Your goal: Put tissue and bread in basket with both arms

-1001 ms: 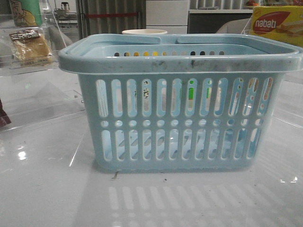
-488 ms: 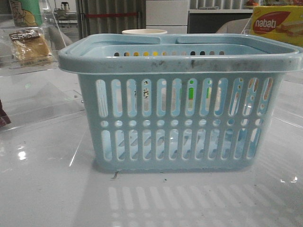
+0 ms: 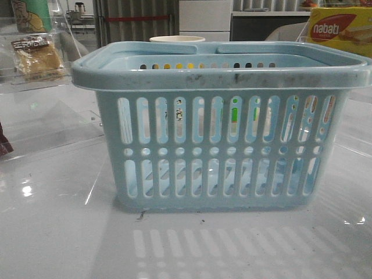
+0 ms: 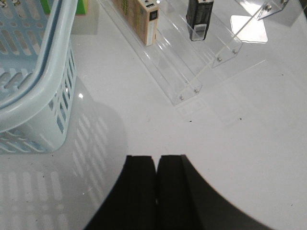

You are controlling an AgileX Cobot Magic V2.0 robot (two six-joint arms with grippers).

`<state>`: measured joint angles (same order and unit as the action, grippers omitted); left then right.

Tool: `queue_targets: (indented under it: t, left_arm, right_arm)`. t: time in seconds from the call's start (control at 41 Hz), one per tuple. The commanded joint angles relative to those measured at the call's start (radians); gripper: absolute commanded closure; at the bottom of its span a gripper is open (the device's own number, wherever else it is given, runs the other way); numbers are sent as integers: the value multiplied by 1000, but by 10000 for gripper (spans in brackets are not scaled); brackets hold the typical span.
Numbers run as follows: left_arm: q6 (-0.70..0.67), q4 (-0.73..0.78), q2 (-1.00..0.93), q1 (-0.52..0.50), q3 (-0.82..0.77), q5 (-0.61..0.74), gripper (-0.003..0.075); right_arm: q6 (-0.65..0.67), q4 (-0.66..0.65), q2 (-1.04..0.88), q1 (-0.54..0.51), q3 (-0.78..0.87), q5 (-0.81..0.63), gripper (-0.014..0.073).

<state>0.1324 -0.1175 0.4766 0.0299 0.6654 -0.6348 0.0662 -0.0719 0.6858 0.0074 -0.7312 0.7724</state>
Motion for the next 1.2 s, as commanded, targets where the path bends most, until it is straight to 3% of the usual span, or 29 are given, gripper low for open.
queue_targets:
  t: [0.0, 0.098, 0.195, 0.562, 0.83, 1.172]
  left_arm:
    - [-4, 4, 25, 2, 26, 56, 457]
    - [-5, 4, 45, 2, 26, 55, 247]
    - [-5, 4, 61, 2, 26, 57, 177]
    - [-5, 4, 74, 2, 26, 59, 235]
    - [-5, 4, 74, 2, 26, 59, 296]
    - [-5, 2, 74, 2, 26, 59, 379]
  right_arm:
    - [-6, -18, 29, -3, -33, -64, 339]
    - [-6, -20, 58, -3, -33, -68, 155]
    - [-6, -30, 92, -3, -32, -69, 77]
    - [17, -31, 291, -30, -78, -150, 72]
    - [17, -31, 508, -153, -292, -183, 72]
    - [17, -31, 792, -166, -539, -273, 72]
